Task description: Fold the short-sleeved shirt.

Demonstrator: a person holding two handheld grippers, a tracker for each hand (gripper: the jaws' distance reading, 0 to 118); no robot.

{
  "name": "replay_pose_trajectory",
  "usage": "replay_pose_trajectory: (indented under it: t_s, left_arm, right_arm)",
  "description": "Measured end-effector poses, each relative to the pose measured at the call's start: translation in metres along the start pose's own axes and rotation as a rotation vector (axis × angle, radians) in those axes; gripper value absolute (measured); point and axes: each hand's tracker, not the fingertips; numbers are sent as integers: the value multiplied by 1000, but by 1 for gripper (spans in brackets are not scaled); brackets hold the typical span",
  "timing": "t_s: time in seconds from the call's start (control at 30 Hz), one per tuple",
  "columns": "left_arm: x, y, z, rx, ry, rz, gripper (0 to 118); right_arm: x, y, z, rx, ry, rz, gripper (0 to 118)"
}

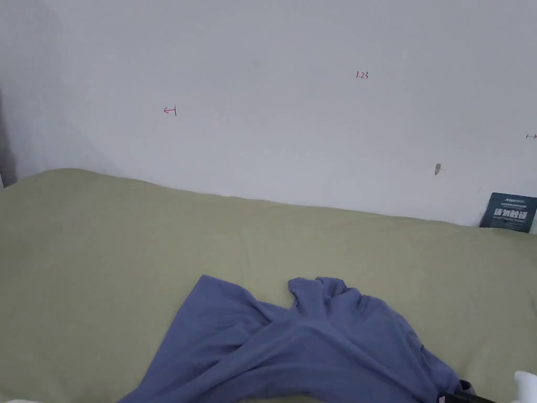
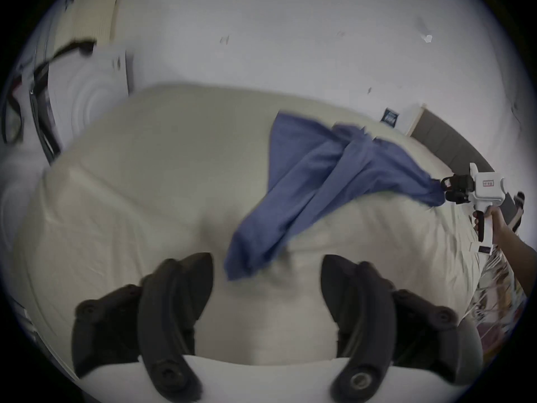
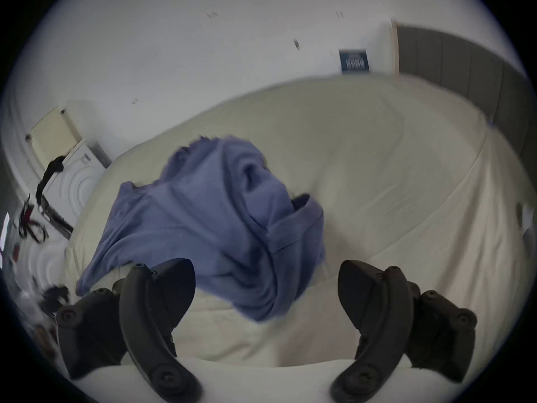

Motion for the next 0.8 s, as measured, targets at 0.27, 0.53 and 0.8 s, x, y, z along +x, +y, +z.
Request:
replay_pose_trajectory:
  t_s: [0.27,0.53,0.8]
  left_arm:
    - [106,8,51,191,90,-22,83]
    - [123,-65,72,136,107,-77,0]
    - [74,-71,66,58,121,61,0]
  right_arm:
    - [-92,-77,119,198,-133,174,102]
    - [-129,-166,177,185,-78,165,1]
    - [-137,-162,180,184,-4,192,1]
